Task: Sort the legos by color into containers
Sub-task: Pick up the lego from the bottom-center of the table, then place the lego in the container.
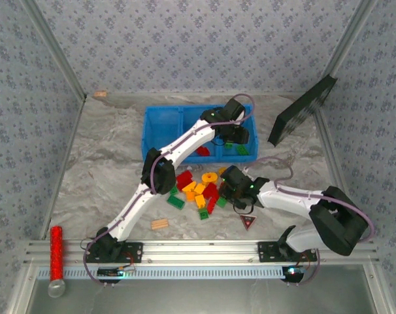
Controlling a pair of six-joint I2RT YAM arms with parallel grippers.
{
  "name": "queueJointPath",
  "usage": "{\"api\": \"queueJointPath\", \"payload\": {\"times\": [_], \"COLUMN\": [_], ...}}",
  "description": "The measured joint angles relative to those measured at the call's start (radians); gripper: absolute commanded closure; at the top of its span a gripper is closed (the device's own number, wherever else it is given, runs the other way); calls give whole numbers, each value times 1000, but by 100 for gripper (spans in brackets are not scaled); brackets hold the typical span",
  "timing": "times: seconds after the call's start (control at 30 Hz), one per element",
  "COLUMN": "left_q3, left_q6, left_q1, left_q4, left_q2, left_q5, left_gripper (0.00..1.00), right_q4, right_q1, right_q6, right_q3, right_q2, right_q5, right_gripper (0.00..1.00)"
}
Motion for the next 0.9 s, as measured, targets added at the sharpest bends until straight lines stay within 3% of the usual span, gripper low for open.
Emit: {"api": "queueJointPath", "payload": {"times": [0.3, 0.57, 0.7, 0.9], "left_q3": [-3, -53, -335, -969], "left_q6": [5, 54, 80, 48], "left_q1": [1, 11, 19, 85], "left_q4": [8, -45, -42, 16], "left_q2": [-113, -333, -543, -932], "left_q5": [56, 59, 26, -35], "left_gripper": [50, 45, 42, 42], "right_q4": [48, -90, -216, -378], "right_q1": [19, 19, 12, -88], "right_q6": [-4, -55, -90, -211], "right_q3": [16, -10, -2, 92], "right_q2": [31, -85, -225, -351], "right_q5": [0, 0, 0, -1], "right_gripper": [75, 78, 78, 78]}}
